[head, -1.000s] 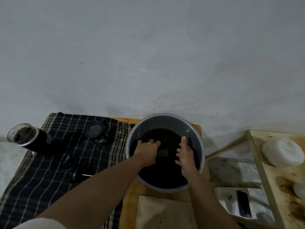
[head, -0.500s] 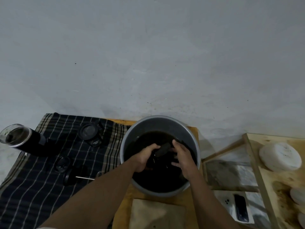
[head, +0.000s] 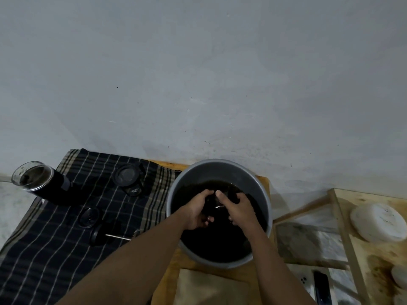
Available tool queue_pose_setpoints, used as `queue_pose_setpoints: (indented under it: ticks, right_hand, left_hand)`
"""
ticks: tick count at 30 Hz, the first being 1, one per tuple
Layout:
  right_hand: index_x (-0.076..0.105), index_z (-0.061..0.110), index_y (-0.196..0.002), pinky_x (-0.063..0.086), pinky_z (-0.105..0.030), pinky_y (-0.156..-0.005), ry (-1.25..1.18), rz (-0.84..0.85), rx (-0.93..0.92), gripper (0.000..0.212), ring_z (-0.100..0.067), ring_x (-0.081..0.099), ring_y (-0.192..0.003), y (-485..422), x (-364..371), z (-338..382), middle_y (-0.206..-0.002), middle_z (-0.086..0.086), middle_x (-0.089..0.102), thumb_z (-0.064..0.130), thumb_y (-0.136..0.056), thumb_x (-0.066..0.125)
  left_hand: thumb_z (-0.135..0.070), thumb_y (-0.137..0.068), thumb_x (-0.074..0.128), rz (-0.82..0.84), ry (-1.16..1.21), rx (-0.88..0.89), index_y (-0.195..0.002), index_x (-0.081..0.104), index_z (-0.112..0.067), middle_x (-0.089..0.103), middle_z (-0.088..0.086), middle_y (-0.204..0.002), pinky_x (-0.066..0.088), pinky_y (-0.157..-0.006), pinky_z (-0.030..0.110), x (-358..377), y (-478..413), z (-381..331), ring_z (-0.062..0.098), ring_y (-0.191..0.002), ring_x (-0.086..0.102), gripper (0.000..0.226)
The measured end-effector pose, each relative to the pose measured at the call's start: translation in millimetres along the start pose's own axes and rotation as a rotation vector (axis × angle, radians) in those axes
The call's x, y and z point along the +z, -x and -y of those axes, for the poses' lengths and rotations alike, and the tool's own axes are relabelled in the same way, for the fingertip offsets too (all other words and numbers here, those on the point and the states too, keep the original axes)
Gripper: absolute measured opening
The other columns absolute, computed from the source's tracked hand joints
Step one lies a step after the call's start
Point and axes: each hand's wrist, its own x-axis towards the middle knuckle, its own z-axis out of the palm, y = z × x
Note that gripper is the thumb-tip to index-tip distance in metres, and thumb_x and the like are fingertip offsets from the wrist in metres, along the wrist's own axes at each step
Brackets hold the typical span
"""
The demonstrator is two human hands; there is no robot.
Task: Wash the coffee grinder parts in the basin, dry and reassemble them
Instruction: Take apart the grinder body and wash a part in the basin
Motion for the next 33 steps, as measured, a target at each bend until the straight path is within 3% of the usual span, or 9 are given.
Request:
queue_pose_setpoints:
  ticks: [5,8,11,13,15,17,23,27,33]
  right_hand:
    - [0.044,0.035,-0.143,0.049,-0.040,-0.106,-0.004,0.091,-0.168,0.095,-0.009,0.057,-0.123,-3,0,-5,-0.134,0.012,0.058,0.055,-0.062,0.088]
    - [0.057,0.028,-0.126,0.053,-0.032,-0.095,0.031,0.082,-0.183,0.073,-0.010,0.064,-0.110,-2,-2,-2,-0.118,0.011,0.067,0.044,-0.065,0.092]
    - [0.067,0.026,-0.100,0.061,-0.037,-0.079,0.030,0.033,-0.045,0.055,-0.014,0.071,-0.083,3,2,8,-0.093,0.006,0.074,0.070,-0.068,0.078]
    - [0.069,0.021,-0.091,0.058,-0.034,-0.070,0.046,0.062,0.136,0.066,-0.022,0.071,-0.078,8,6,15,-0.086,-0.003,0.074,0.084,-0.078,0.052]
    - [0.068,0.017,-0.092,0.058,-0.036,-0.074,-0.018,0.123,0.307,0.083,-0.029,0.072,-0.083,11,9,14,-0.088,-0.013,0.075,0.091,-0.079,0.033]
    - [0.062,0.021,-0.089,0.059,-0.039,-0.075,-0.096,0.133,0.337,0.076,-0.032,0.072,-0.085,12,15,11,-0.092,-0.016,0.073,0.089,-0.083,0.030]
    - [0.065,0.016,-0.081,0.057,-0.046,-0.072,-0.127,-0.225,0.096,0.066,-0.029,0.066,-0.075,3,24,-3,-0.079,-0.008,0.068,0.073,-0.094,0.033]
    - [0.065,0.025,-0.099,0.056,-0.046,-0.081,-0.246,-0.155,0.074,0.048,-0.024,0.065,-0.088,6,17,6,-0.092,-0.001,0.066,0.063,-0.100,0.035]
    - [0.068,0.030,-0.100,0.057,-0.041,-0.084,-0.254,0.040,0.096,0.023,-0.017,0.065,-0.097,4,8,5,-0.102,0.002,0.070,0.045,-0.103,0.050]
  left_hand:
    - [-0.077,-0.095,0.030,-0.036,0.000,-0.087,-0.110,0.073,-0.011,0.066,0.012,-0.081,0.045,-0.057,0.028,1,2,-8,0.020,-0.061,0.051,0.079]
    - [-0.076,-0.094,0.033,0.003,-0.050,-0.113,-0.115,0.072,-0.012,0.070,0.016,-0.092,0.056,-0.065,0.034,-1,2,-8,0.027,-0.073,0.062,0.078]
    - [-0.062,-0.098,0.040,0.015,0.074,-0.008,-0.121,0.070,-0.017,0.071,0.016,-0.117,0.056,-0.071,0.038,0,4,-8,0.031,-0.095,0.066,0.058]
    - [-0.056,-0.095,0.047,-0.012,0.122,0.046,-0.121,0.069,-0.018,0.071,0.013,-0.114,0.052,-0.066,0.034,4,7,-9,0.030,-0.095,0.065,0.051]
    - [-0.058,-0.092,0.055,-0.118,-0.049,0.146,-0.125,0.064,-0.021,0.070,0.007,-0.115,0.050,-0.069,0.034,6,10,-14,0.024,-0.095,0.063,0.051]
    - [-0.060,-0.089,0.062,-0.286,-0.358,0.324,-0.128,0.057,-0.020,0.066,0.002,-0.118,0.052,-0.076,0.035,5,12,-19,0.021,-0.101,0.063,0.055]
    - [-0.065,-0.076,0.073,-0.577,-1.062,0.746,-0.125,0.054,-0.021,0.066,-0.002,-0.110,0.053,-0.078,0.029,1,25,-37,0.017,-0.098,0.064,0.069]
    - [-0.053,-0.083,0.076,-0.415,-0.729,0.694,-0.133,0.062,-0.016,0.065,0.001,-0.122,0.050,-0.088,0.027,1,21,-39,0.017,-0.107,0.062,0.063]
    - [-0.054,-0.095,0.060,-0.352,-0.423,0.353,-0.139,0.055,-0.015,0.066,0.003,-0.115,0.056,-0.071,0.036,-4,14,-19,0.021,-0.096,0.065,0.058]
